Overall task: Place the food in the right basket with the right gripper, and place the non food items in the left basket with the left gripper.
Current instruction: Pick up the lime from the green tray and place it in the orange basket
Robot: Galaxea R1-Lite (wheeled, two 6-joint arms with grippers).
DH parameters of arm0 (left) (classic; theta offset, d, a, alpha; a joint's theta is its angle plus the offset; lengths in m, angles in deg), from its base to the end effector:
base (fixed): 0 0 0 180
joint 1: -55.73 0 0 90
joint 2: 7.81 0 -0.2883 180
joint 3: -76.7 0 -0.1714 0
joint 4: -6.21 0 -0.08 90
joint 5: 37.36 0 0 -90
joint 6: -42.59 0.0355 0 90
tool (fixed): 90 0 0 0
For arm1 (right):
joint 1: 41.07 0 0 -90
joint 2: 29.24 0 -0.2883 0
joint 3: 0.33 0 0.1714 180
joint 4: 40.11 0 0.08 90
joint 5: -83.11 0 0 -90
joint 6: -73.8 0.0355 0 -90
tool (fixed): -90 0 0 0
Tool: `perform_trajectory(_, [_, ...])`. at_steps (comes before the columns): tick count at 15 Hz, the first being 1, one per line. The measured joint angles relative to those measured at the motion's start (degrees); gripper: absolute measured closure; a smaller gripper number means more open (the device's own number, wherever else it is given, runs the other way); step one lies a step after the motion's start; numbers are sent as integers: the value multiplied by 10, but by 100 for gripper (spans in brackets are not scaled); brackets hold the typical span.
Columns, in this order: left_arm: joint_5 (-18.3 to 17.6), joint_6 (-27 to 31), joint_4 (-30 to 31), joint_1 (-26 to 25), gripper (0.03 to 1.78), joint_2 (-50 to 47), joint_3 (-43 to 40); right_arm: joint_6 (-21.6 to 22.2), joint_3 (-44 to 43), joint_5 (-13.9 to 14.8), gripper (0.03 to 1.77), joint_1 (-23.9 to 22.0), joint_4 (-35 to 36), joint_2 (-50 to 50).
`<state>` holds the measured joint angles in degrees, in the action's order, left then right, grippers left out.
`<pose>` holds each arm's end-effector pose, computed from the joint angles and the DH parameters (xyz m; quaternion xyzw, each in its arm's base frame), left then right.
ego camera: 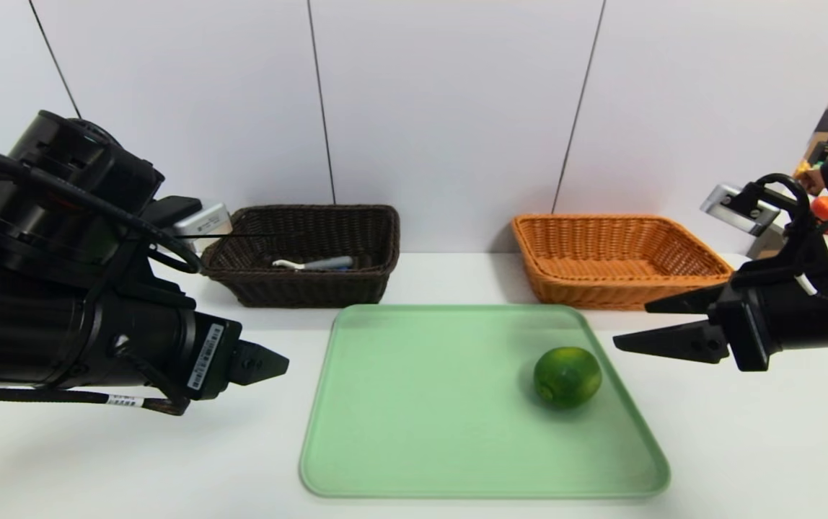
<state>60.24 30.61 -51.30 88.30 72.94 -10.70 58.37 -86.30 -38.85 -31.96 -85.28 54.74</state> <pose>0.1727 -0.1047 0.2374 0.0386 0.3832 -0.1601 0.9089 0.2156 0.0536 0.2173 -0.0447 0.3136 0.3716 0.8727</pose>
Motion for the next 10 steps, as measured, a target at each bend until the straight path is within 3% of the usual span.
perform_trajectory(2, [1,1,3,1,12,4,1,0,-28,13,9,7,-24,18])
perform_trajectory(4, [2,2,3,3,12,7,2,28,-67,40,9,13,-70,35])
perform_trajectory(10, [4,2,3,10,12,16,8,225,-138,154,9,86,-120,75])
